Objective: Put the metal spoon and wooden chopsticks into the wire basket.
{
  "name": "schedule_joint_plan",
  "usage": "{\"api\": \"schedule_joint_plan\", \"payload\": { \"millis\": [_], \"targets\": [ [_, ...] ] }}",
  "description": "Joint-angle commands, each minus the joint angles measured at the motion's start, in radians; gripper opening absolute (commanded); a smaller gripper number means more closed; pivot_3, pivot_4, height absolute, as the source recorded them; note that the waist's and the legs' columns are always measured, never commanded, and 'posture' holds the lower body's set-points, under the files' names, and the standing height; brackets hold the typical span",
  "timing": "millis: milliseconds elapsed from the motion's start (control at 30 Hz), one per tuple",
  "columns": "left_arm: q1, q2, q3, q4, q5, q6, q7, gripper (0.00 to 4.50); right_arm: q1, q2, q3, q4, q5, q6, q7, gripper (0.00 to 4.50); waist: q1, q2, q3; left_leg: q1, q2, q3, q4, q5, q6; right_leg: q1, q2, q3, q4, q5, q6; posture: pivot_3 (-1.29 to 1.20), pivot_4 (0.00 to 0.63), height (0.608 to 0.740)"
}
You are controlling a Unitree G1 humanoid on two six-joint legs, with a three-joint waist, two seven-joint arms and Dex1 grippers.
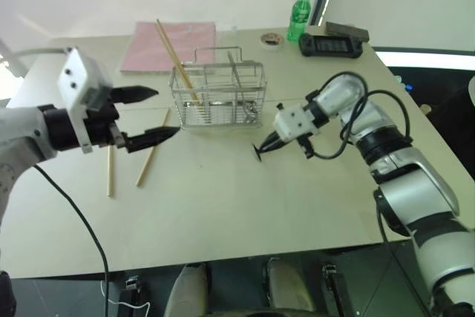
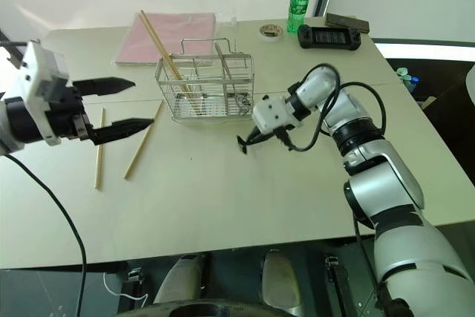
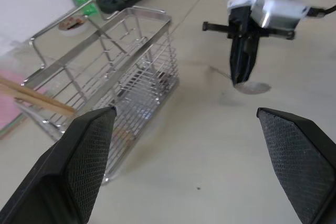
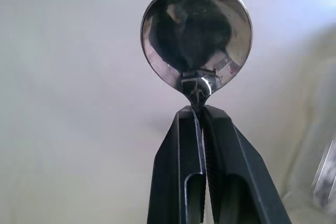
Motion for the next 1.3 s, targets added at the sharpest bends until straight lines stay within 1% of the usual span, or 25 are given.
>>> {"api": "schedule_joint_plan", "payload": {
  "millis": [33, 167, 267, 333, 400, 500, 600, 667, 800, 933, 1033, 1067, 1100, 1200, 1233, 1300],
  "targets": [
    [-0.049, 0.0, 0.003, 0.047, 0.035, -0.047, -0.01, 4.5, 0.02, -0.034, -0.174, -0.355, 0.263, 0.447, -0.066, 0.02, 0.006, 0.0, 0.0, 0.0, 0.0, 0.0, 0.0, 0.0, 0.0, 0.0, 0.0, 0.0, 0.0, 0.0, 0.0, 0.0, 0.15, 0.721],
    [-0.09, -0.004, -0.014, 0.103, 0.071, -0.077, -0.016, 4.5, 0.054, -0.024, -0.347, -0.539, 0.448, 0.776, -0.281, 0.02, 0.02, -0.002, -0.001, -0.001, 0.0, 0.0, 0.0, 0.0, 0.0, -0.001, 0.0, 0.0, -0.001, -0.001, -0.002, 0.0, 0.15, 0.721],
    [-0.115, -0.007, -0.024, 0.131, 0.086, -0.09, -0.022, 4.5, 0.038, 0.029, -0.487, -0.582, 0.563, 0.932, -0.486, 0.02, 0.025, -0.002, -0.001, -0.002, 0.0, 0.0, 0.0, 0.0, 0.0, -0.001, 0.0, 0.0, -0.004, -0.002, -0.003, 0.0, 0.15, 0.721],
    [-0.128, -0.011, -0.03, 0.14, 0.093, -0.092, -0.026, 4.5, -0.011, 0.081, -0.572, -0.558, 0.604, 0.977, -0.635, 0.02, 0.026, -0.002, -0.001, -0.006, 0.0, 0.0, 0.001, 0.0, 0.0, -0.004, 0.0, 0.0, -0.004, -0.001, -0.004, 0.0, 0.15, 0.721],
    [-0.136, -0.015, -0.032, 0.147, 0.101, -0.093, -0.032, 4.5, -0.052, 0.116, -0.618, -0.533, 0.613, 0.993, -0.733, 0.02, 0.025, -0.002, -0.001, -0.012, 0.0, 0.001, 0.002, 0.0, 0.0, -0.012, 0.0, 0.0, -0.001, 0.001, -0.001, 0.0, 0.15, 0.721],
    [-0.15, -0.021, -0.039, 0.158, 0.111, -0.1, -0.036, 4.5, -0.114, 0.152, -0.626, -0.459, 0.535, 0.92, -0.832, 0.02, 0.021, -0.002, -0.001, -0.014, 0.0, 0.001, 0.002, 0.001, 0.0, -0.015, 0.0, 0.0, 0.001, 0.001, -0.001, 0.0, 0.15, 0.721],
    [-0.163, -0.029, -0.043, 0.162, 0.115, -0.099, -0.034, 4.5, -0.142, 0.167, -0.591, -0.366, 0.433, 0.825, -0.877, 0.02, 0.016, -0.003, -0.002, -0.014, 0.0, 0.001, 0.001, 0.0, 0.0, -0.015, 0.0, 0.0, 0.0, 0.001, -0.001, 0.0, 0.15, 0.721],
    [-0.162, -0.033, -0.038, 0.156, 0.117, -0.095, -0.034, 4.5, -0.129, 0.177, -0.56, -0.324, 0.378, 0.772, -0.871, 0.02, 0.014, -0.002, -0.001, -0.014, 0.0, 0.001, 0.001, 0.0, 0.0, -0.015, 0.0, 0.0, 0.0, 0.001, -0.001, 0.0, 0.15, 0.721],
    [-0.153, -0.031, -0.018, 0.137, 0.107, -0.084, -0.031, 4.5, -0.053, 0.196, -0.489, -0.311, 0.283, 0.689, -0.851, 0.02, 0.011, -0.003, -0.002, -0.014, 0.0, 0.001, 0.001, 0.001, 0.0, -0.015, 0.0, 0.0, 0.001, 0.001, -0.001, 0.0, 0.15, 0.721],
    [-0.153, -0.027, -0.002, 0.117, 0.093, -0.071, -0.025, 4.5, 0.014, 0.223, -0.456, -0.32, 0.243, 0.656, -0.848, 0.02, 0.011, -0.002, -0.001, -0.014, 0.0, 0.001, 0.001, 0.001, 0.0, -0.015, 0.0, 0.0, 0.001, 0.001, -0.001, 0.0, 0.15, 0.721],
    [-0.151, -0.029, 0.005, 0.106, 0.091, -0.068, -0.018, 4.5, 0.057, 0.239, -0.443, -0.332, 0.23, 0.668, -0.854, 0.02, 0.011, -0.002, -0.001, -0.014, 0.0, 0.001, 0.001, 0.001, 0.0, -0.015, 0.0, 0.0, 0.001, 0.001, -0.001, 0.0, 0.15, 0.721],
    [-0.15, -0.029, 0.006, 0.105, 0.092, -0.067, -0.017, 4.5, 0.065, 0.242, -0.443, -0.338, 0.228, 0.675, -0.856, 0.66, 0.011, -0.003, -0.002, -0.014, 0.0, 0.001, 0.001, 0.001, 0.0, -0.015, 0.0, 0.0, 0.001, 0.001, -0.001, 0.0, 0.15, 0.721],
    [-0.148, -0.029, 0.007, 0.103, 0.092, -0.067, -0.017, 4.5, 0.073, 0.243, -0.441, -0.347, 0.224, 0.679, -0.859, 0.97, 0.012, -0.003, -0.002, -0.014, 0.0, 0.001, 0.001, 0.001, 0.0, -0.015, 0.0, 0.0, 0.001, 0.001, -0.001, 0.0, 0.15, 0.721],
    [-0.146, -0.029, 0.012, 0.104, 0.095, -0.066, -0.018, 4.5, 0.083, 0.24, -0.444, -0.37, 0.218, 0.688, -0.871, 2.51, 0.011, -0.002, -0.001, -0.014, 0.0, 0.001, 0.002, 0.001, 0.0, -0.015, 0.0, 0.0, 0.001, 0.001, -0.001, 0.0, 0.15, 0.721],
    [-0.146, -0.027, 0.014, 0.109, 0.096, -0.066, -0.018, 4.5, 0.081, 0.232, -0.452, -0.379, 0.218, 0.694, -0.878, 2.87, 0.011, -0.002, -0.001, -0.014, 0.0, 0.001, 0.002, 0.001, 0.0, -0.015, 0.0, 0.0, 0.001, 0.001, -0.001, 0.0, 0.15, 0.721],
    [-0.146, -0.025, 0.02, 0.117, 0.1, -0.066, -0.015, 4.5, 0.079, 0.21, -0.467, -0.403, 0.222, 0.709, -0.88, 2.87, 0.011, -0.002, -0.001, -0.014, 0.0, 0.001, 0.001, 0.001, 0.0, -0.015, 0.0, 0.0, 0.001, 0.001, -0.001, 0.0, 0.15, 0.721]
  ]
}}
